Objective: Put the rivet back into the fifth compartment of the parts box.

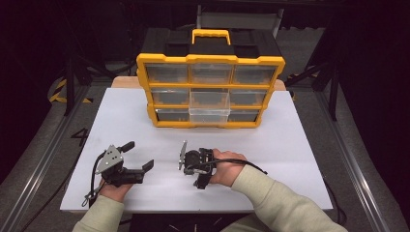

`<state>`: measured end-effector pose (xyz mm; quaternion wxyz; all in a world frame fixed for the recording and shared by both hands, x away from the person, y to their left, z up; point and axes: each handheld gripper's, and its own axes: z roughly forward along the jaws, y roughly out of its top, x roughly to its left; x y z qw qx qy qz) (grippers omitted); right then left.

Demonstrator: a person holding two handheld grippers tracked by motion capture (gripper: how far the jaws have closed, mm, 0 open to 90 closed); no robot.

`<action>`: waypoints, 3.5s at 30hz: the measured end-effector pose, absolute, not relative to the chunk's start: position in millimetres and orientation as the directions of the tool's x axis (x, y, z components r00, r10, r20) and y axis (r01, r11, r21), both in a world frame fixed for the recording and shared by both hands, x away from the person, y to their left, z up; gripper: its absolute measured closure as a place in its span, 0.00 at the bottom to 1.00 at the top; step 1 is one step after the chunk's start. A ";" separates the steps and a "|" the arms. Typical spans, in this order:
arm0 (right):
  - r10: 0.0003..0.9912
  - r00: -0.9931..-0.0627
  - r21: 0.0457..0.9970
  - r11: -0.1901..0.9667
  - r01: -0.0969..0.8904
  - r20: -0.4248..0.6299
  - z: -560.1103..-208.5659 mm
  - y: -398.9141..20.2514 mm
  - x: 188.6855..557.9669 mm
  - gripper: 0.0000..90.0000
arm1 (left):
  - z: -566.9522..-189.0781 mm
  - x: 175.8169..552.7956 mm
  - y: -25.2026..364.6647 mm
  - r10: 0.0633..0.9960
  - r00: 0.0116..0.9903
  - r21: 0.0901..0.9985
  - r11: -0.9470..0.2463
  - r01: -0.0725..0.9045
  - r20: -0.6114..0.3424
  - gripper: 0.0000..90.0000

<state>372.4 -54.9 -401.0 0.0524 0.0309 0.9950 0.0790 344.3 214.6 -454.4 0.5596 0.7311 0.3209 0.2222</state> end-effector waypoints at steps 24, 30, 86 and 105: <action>0.065 -0.998 0.140 0.988 0.064 -0.007 -422.3 -57.5 376.3 0.80 | -454.6 344.3 214.2 0.717 0.696 0.960 -0.170 0.222 -0.034 0.03; 0.071 -0.997 0.137 0.988 0.070 -0.002 -422.2 -58.0 379.7 0.91 | -454.7 344.2 213.8 0.717 0.697 0.960 -0.173 0.219 -0.030 0.03; 0.024 -0.988 0.217 0.976 -0.010 -0.152 -263.2 -54.0 388.5 0.92 | -454.4 344.4 214.5 0.718 0.695 0.961 -0.167 0.220 -0.034 0.03; 0.101 -0.976 0.233 0.971 0.054 -0.195 -227.4 -61.4 420.7 0.92 | -454.6 344.8 214.8 0.719 0.694 0.961 -0.166 0.221 -0.036 0.03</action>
